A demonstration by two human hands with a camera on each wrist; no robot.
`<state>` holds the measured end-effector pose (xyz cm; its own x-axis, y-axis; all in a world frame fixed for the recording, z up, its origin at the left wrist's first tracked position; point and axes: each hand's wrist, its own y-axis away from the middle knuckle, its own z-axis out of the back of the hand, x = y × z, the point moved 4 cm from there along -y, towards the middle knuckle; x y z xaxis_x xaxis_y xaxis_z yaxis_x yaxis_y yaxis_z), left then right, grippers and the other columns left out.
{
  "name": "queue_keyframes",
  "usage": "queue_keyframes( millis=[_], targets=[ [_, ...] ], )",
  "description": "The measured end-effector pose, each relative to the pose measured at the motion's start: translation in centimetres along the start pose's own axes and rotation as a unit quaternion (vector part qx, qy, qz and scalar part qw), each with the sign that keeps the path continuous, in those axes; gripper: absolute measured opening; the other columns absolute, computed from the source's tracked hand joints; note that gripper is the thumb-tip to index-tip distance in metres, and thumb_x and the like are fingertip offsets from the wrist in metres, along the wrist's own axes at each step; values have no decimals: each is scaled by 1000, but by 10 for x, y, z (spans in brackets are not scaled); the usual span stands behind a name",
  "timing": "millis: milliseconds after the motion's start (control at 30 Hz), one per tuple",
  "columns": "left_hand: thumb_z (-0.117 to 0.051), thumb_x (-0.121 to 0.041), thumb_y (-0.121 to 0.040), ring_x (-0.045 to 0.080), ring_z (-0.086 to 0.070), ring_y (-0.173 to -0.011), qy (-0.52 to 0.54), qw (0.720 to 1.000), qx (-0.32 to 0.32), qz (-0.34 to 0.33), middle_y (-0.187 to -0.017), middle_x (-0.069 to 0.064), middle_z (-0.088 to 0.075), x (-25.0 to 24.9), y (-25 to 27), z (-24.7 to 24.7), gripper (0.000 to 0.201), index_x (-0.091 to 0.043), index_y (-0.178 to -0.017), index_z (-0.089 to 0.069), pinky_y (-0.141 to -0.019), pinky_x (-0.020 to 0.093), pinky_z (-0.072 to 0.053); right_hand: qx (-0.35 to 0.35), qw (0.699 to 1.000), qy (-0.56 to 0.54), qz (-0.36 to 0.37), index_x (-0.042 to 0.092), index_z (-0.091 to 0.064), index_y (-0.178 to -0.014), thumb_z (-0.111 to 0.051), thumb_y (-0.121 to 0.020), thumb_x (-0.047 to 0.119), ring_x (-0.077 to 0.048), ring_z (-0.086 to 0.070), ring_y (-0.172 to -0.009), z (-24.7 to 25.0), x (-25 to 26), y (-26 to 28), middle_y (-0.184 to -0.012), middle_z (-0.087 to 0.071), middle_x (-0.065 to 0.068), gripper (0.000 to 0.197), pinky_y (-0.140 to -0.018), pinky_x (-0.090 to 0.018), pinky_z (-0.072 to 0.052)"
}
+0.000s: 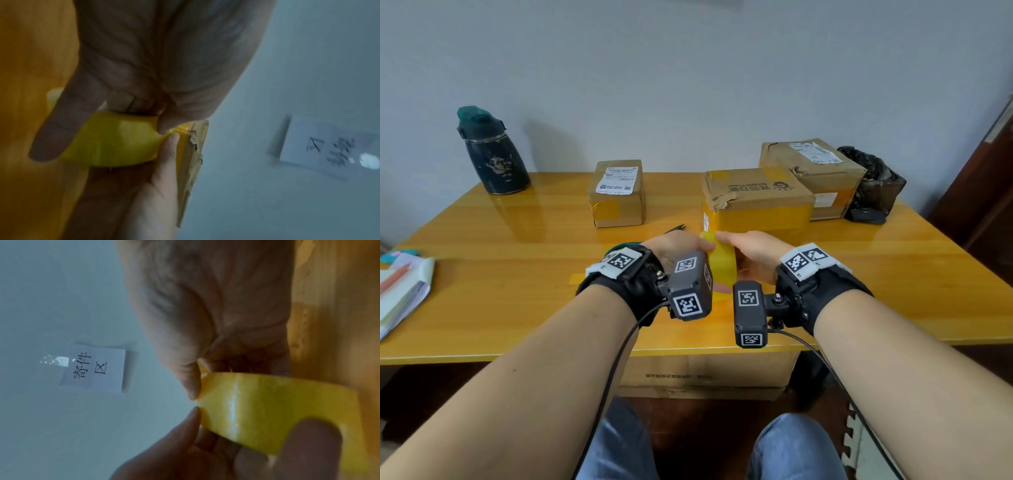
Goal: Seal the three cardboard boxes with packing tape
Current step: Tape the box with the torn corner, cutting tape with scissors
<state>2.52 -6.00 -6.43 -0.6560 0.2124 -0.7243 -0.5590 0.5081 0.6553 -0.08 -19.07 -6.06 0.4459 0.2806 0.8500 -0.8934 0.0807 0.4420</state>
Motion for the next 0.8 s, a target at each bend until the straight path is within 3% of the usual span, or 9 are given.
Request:
queue_keyframes(
  millis=[100,167,200,333,467,533,600,700,800],
  targets=[
    [-57,-36,-95,32,-64,-90,-166,981,-94,-36,-120,17,-65,-6,18,2,45,1,-121,-59,-72,42,-58,-4,1000,-23,21,0,-63,-112,-58,-90,46,-38,-66,-102,-1,4,9,-108,-69,-19,51,-97,-54,-48],
    [-55,-39,-96,21,-61,-68,-249,944,-198,-90,-86,9,-69,-13,31,8,40,-2,-89,-67,-58,29,-51,6,998,-61,27,-1,-61,-110,-54,-95,37,-38,-66,-96,-2,5,14,-105,-69,-22,42,-90,-49,-52],
    [-51,-31,-99,18,-56,-60,-247,929,-242,-129,-73,7,-63,-16,35,13,35,-4,-81,-64,-55,28,-48,21,997,-70,28,-1,-60,-107,-52,-97,34,-35,-67,-87,-3,4,15,-97,-69,-21,38,-84,-45,-55],
    [-35,-1,-96,17,-60,-67,-259,866,-317,-286,-75,5,-65,-26,39,14,30,-7,-100,-64,-69,31,-57,27,998,-10,50,-6,-61,-106,-52,-96,41,-27,-64,-66,-2,5,17,-73,-69,-15,48,-72,-39,-54],
    [-44,-5,-93,12,-63,-72,-320,822,-288,-373,-74,-2,-68,-25,37,-1,26,-16,-97,-67,-65,24,-54,14,998,25,61,-4,-63,-99,-54,-93,47,-26,-62,-59,-1,4,16,-69,-67,-15,52,-66,-35,-53],
    [-60,-14,-91,9,-64,-77,-332,816,-263,-393,-79,-5,-69,-25,35,-5,12,-18,-94,-71,-68,20,-52,12,997,25,69,-4,-64,-100,-54,-93,47,-28,-63,-64,1,2,15,-70,-68,-16,53,-73,-39,-54],
    [-69,-19,-85,8,-62,-91,-350,832,-214,-373,-93,-7,-68,-25,31,-7,13,-21,-98,-71,-77,17,-49,15,997,19,70,-5,-64,-105,-55,-93,44,-30,-64,-69,6,0,13,-71,-68,-17,51,-82,-44,-54],
    [-74,-21,-79,10,-53,-114,-417,856,-103,-287,-121,-5,-60,-23,23,-13,44,-23,-121,-63,-99,29,-43,15,998,33,58,0,-67,-106,-62,-86,51,-32,-65,-85,12,0,12,-85,-70,-16,55,-93,-47,-51],
    [-82,-39,-71,10,-52,-106,-475,831,-112,-269,-113,-9,-58,-22,19,-17,51,-27,-115,-59,-85,24,-42,-10,994,86,61,12,-64,-120,-65,-64,72,-28,-63,-104,12,2,11,-111,-68,-11,82,-98,-46,-47]
  ],
)
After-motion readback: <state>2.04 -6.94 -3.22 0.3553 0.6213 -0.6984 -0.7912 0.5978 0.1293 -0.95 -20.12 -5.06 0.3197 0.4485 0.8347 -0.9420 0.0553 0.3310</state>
